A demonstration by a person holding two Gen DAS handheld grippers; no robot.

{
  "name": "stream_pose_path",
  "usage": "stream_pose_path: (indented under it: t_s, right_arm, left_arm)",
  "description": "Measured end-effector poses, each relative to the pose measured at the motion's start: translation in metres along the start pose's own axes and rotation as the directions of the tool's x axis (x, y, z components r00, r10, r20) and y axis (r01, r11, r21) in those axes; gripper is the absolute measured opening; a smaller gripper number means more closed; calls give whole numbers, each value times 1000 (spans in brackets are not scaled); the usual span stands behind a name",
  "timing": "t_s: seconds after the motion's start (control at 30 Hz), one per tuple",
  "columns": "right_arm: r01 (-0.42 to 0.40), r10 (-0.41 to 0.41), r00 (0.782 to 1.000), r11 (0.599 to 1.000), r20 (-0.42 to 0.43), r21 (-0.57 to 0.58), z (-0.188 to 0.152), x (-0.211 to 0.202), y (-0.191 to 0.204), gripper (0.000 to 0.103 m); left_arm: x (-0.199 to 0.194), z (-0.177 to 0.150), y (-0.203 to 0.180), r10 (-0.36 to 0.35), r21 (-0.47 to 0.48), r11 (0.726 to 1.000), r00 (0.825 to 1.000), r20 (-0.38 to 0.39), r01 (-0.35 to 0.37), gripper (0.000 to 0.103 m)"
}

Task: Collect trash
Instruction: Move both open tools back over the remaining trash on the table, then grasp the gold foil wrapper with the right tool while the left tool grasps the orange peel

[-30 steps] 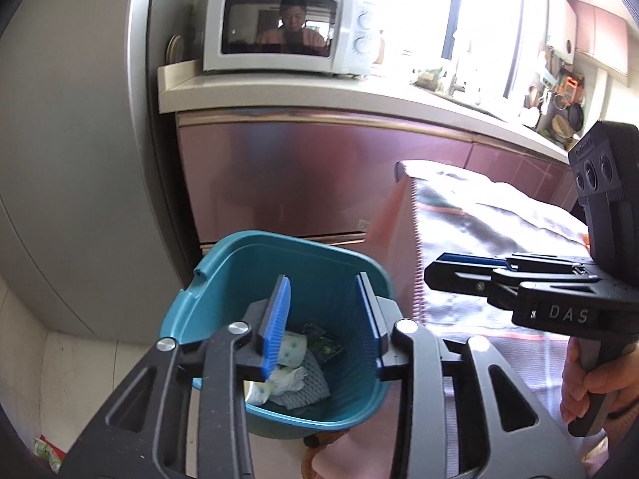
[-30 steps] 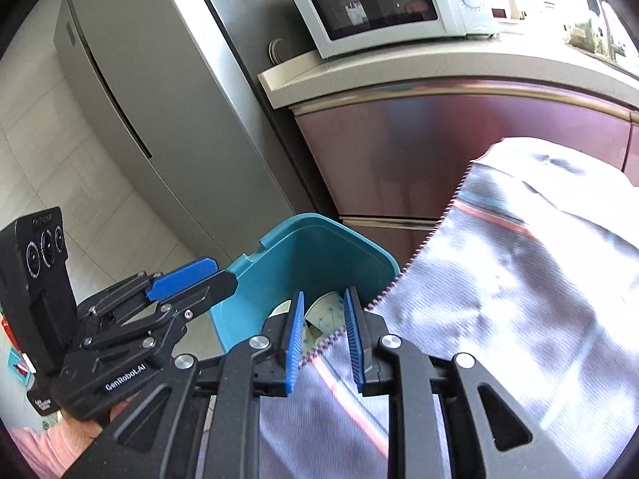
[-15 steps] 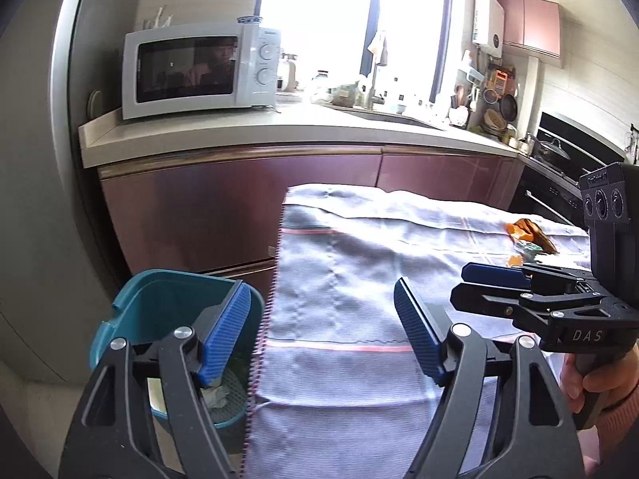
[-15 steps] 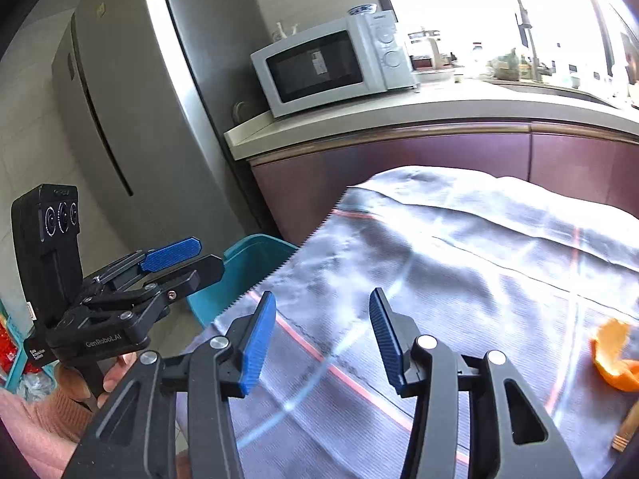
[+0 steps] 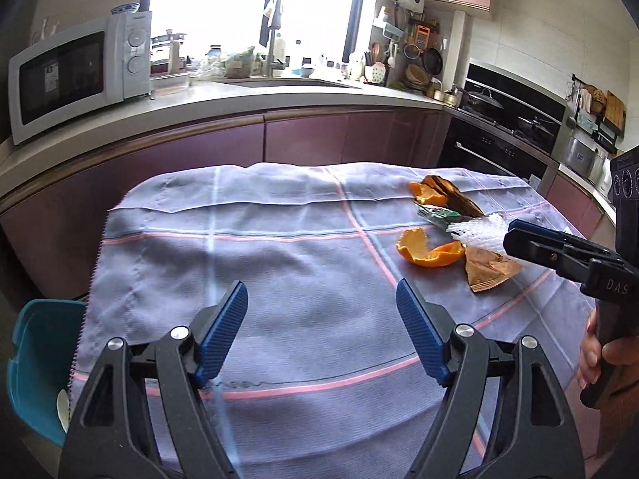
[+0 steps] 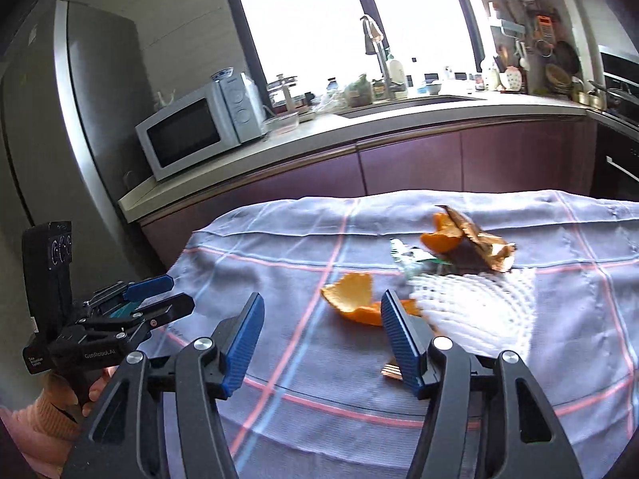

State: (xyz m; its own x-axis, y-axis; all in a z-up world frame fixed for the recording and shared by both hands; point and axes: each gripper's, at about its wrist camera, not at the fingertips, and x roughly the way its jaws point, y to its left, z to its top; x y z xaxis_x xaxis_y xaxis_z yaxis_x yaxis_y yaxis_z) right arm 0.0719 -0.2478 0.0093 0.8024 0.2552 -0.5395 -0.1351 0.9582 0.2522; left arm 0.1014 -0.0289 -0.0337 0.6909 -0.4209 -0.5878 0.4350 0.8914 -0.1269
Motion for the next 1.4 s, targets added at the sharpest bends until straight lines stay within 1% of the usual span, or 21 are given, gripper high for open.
stream_pose_path:
  t_s: [0.07,0.17,0.27,0.4,0.57,0.7,0.8,1.0,1.13,1.2,1.27,1.33,1.4]
  right_arm:
    - [43,-43,999,999,13,18,-2,-7,-16,60]
    - [95,-96,995,994,12,43,-6,-10,-37,63]
    - [137,-138,990,989,5,53,-9,-11,-53,64]
    - [170,-169,986,984,-6,50,-13,-11,-67,64]
    - [183,-181,983,981,-32,67,-18,-7,-80,66]
    - [168,-165,986,979,-36,113,-18,-6,-92,66]
    - [168,-166,986,979,-27,113,-11,-6,-96,66]
    - [161,-161,987,984,-16,70,17,9,-101,65]
    - [160,-158,986,986,-50,36,34,33,-106,59]
    - [163,-161,984,986,-73,20,41,45,-107,58]
    - [166,-165,982,986,-95,-4,45,56,-108,55]
    - [171,-173,978,985,-115,-24,47,65,-108,54]
    - [177,-182,973,983,-140,-43,49,73,-110,53]
  left_arm:
    - [12,4,-13,-20,13,1000,1000,-18,20,76]
    - [30,7,-27,-52,20,998,997,-51,53,77]
    - [46,11,-39,-71,27,997,994,-79,73,77]
    - [63,15,-52,-78,31,996,991,-106,82,77]
    - [81,19,-60,-61,37,997,989,-133,66,75]
    - [90,24,-62,-75,25,996,985,-155,80,71]
    - [97,27,-64,-82,19,996,983,-165,87,70]
    - [110,31,-70,-100,3,995,977,-189,103,64]
    - [118,32,-75,-106,2,994,973,-206,108,61]
    - [121,32,-77,-106,3,994,971,-213,109,59]
    - [125,32,-78,-110,-2,994,968,-225,112,56]
    - [129,31,-78,-122,-10,992,964,-236,123,47]
    - [131,31,-78,-131,-17,991,961,-242,131,45]
